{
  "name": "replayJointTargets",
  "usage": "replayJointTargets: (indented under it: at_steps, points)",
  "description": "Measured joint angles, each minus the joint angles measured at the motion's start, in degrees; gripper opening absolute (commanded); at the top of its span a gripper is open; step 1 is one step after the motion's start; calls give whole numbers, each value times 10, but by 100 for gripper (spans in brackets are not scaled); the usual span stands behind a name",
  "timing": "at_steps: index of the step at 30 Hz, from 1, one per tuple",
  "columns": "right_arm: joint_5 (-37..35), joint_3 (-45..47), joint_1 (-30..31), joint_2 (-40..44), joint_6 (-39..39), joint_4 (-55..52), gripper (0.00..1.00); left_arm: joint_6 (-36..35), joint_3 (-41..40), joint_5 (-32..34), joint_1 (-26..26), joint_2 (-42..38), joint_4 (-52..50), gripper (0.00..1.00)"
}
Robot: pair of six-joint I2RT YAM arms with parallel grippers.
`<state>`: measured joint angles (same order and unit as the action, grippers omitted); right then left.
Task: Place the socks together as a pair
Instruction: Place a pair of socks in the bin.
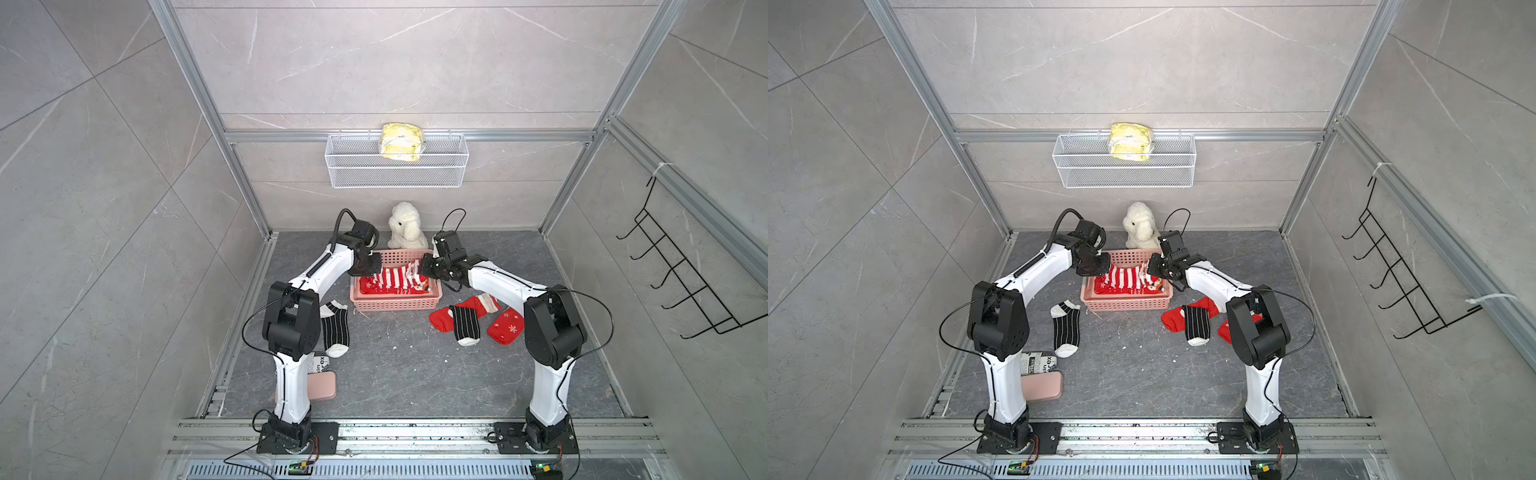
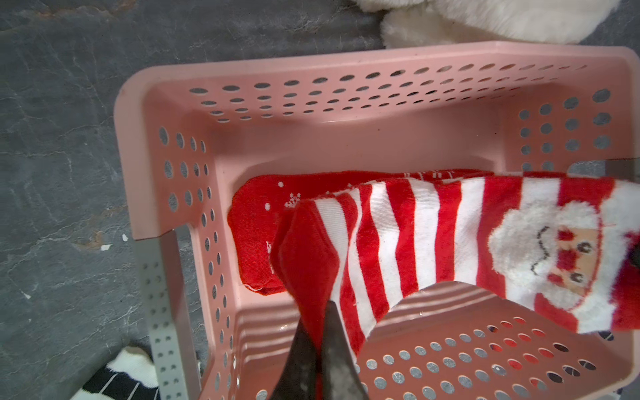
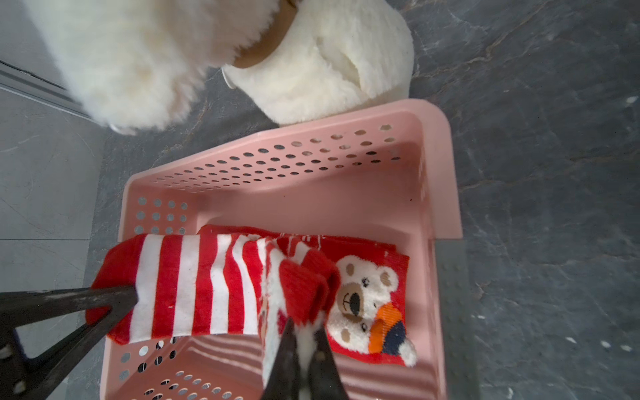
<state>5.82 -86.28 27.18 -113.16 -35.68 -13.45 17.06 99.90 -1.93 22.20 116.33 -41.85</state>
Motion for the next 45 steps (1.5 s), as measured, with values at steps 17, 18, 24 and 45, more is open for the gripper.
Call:
replayJointTargets:
  at_steps: [17,18,24,45]
  points:
    - [0,0,-2,-8,4,0,34,-6,8,3,0,21,-10,43]
    - [-1,0,-2,-8,5,0,35,-6,8,4,0,21,-10,45]
    - [-3,2,-2,-8,8,0,36,-9,8,12,0,21,-10,52]
    - [-16,16,-2,-1,8,-15,67,-7,8,-35,0,10,-16,41]
